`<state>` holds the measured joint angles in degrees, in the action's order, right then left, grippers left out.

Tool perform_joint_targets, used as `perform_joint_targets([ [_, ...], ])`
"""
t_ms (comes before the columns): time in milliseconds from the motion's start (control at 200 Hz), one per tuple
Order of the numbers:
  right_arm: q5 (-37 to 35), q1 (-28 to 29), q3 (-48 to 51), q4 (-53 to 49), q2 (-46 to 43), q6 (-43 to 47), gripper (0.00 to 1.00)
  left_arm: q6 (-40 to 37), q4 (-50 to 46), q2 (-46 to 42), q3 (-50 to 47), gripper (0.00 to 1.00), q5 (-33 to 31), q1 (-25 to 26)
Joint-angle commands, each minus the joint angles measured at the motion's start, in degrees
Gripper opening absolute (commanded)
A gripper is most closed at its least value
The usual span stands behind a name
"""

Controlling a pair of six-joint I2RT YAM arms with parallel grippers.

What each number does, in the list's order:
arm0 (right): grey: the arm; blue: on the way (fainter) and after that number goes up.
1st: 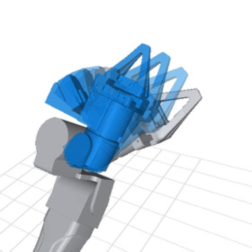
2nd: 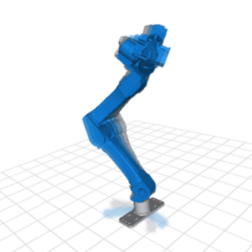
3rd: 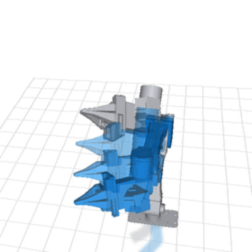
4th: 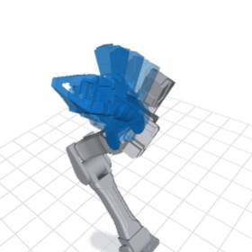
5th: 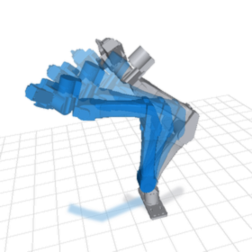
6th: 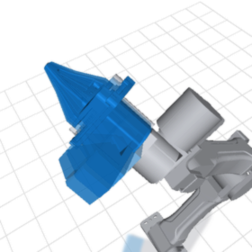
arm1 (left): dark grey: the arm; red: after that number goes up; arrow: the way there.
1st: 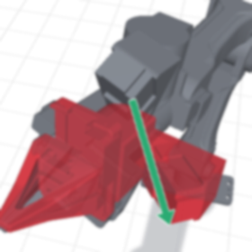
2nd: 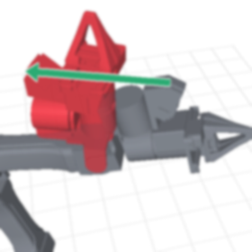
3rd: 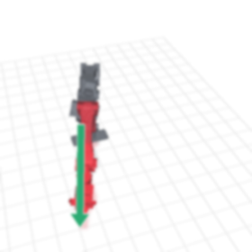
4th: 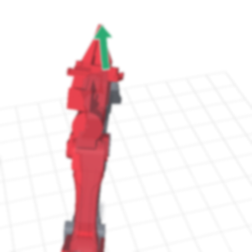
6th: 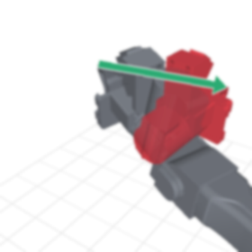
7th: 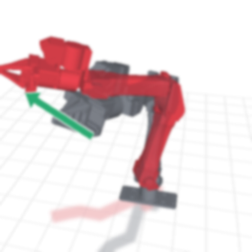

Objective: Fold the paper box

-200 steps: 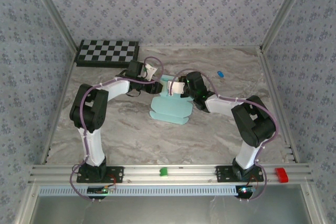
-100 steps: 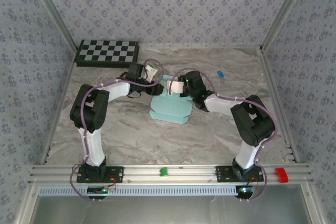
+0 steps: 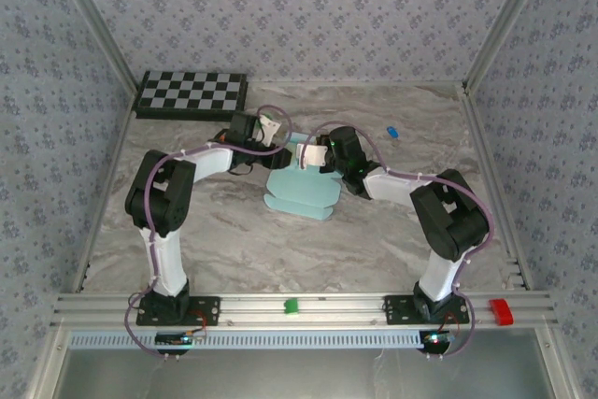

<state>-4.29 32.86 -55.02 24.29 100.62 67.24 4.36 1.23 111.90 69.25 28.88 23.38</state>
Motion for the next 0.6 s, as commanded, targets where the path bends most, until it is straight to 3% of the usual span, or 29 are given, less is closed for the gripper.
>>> perform_joint_targets([
  [0, 3.66, 1.49, 0.05, -4.53, 0.68, -0.28, 0.0, 1.34, 5.4, 1.26, -0.42, 0.49, -0.67, 0.68],
  [185, 3.35, 1.6, 0.2, -4.43, 0.76, 0.14, 0.0, 2.65, 8.87, 0.7, -2.23, 0.47, -1.66, 0.83],
  [595, 3.18, 2.2, 0.58, -4.95, 0.6, -0.05, 0.0, 4.23, 14.28, -0.06, -4.83, 0.47, -11.31, 2.43],
])
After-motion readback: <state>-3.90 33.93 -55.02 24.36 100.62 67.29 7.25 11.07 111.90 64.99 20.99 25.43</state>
